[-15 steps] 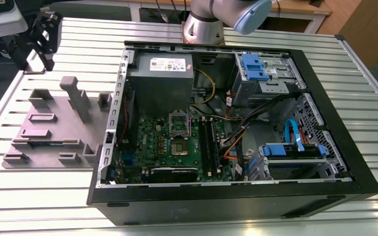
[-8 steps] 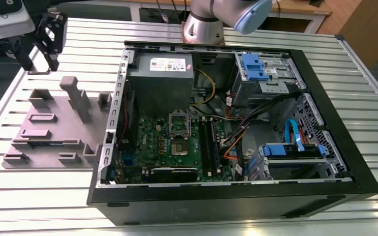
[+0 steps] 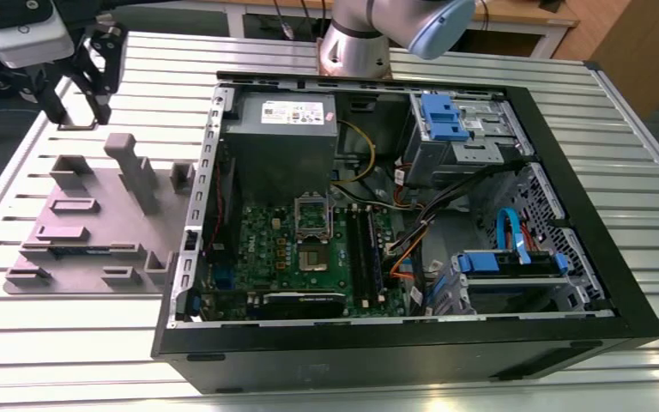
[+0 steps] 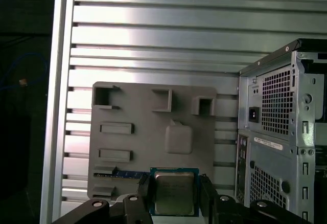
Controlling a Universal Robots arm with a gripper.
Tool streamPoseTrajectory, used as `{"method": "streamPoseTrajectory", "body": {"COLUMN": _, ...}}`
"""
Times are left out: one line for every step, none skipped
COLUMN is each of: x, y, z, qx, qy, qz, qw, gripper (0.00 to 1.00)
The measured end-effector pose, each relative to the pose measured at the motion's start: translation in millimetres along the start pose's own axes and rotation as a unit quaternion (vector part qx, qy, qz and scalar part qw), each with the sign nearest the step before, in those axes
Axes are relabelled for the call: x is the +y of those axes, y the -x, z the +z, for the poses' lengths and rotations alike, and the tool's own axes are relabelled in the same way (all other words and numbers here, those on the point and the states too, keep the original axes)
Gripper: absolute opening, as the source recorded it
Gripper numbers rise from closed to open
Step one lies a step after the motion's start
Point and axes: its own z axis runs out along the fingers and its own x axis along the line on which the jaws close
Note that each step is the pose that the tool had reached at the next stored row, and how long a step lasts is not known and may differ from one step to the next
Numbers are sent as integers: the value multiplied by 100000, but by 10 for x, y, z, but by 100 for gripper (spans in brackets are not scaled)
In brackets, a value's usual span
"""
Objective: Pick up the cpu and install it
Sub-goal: 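Pick up the cpu and move it towards the insertion slot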
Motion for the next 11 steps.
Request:
{"method": "streamPoseTrajectory", "body": {"x": -1, "y": 9, "z": 0, "qx": -1, "qy": 0, "qz": -1, "qw": 100000, "gripper": 47}}
{"method": "streamPoseTrajectory", "body": {"x": -1, "y": 18, "z": 0, "qx": -4, "qy": 2, "qz": -1, "qw": 100000, "gripper": 47}}
{"method": "streamPoseTrajectory", "body": {"x": -1, "y": 27, "z": -1, "qx": 1, "qy": 0, "qz": -3, "qw": 100000, "gripper": 47}}
{"method": "streamPoseTrajectory", "body": {"x": -1, "y": 36, "z": -1, "qx": 0, "qy": 0, "qz": 1, "qw": 100000, "gripper": 47}}
{"method": "streamPoseTrajectory", "body": {"x": -2, "y": 45, "z": -1, "qx": 1, "qy": -1, "qz": 1, "qw": 100000, "gripper": 47}}
{"method": "streamPoseTrajectory", "body": {"x": -2, "y": 53, "z": -1, "qx": 0, "qy": 1, "qz": -2, "qw": 100000, "gripper": 47}}
{"method": "streamPoseTrajectory", "body": {"x": -2, "y": 62, "z": -1, "qx": -3, "qy": 3, "qz": -4, "qw": 100000, "gripper": 47}}
{"method": "streamPoseTrajectory", "body": {"x": -3, "y": 70, "z": -2, "qx": 0, "qy": 1, "qz": -3, "qw": 100000, "gripper": 47}}
{"method": "streamPoseTrajectory", "body": {"x": -3, "y": 78, "z": -2, "qx": -3, "qy": 4, "qz": -4, "qw": 100000, "gripper": 47}}
{"method": "streamPoseTrajectory", "body": {"x": -3, "y": 86, "z": -2, "qx": 1, "qy": -1, "qz": -2, "qw": 100000, "gripper": 47}}
{"method": "streamPoseTrajectory", "body": {"x": -3, "y": 93, "z": -2, "qx": -4, "qy": 3, "qz": -1, "qw": 100000, "gripper": 47}}
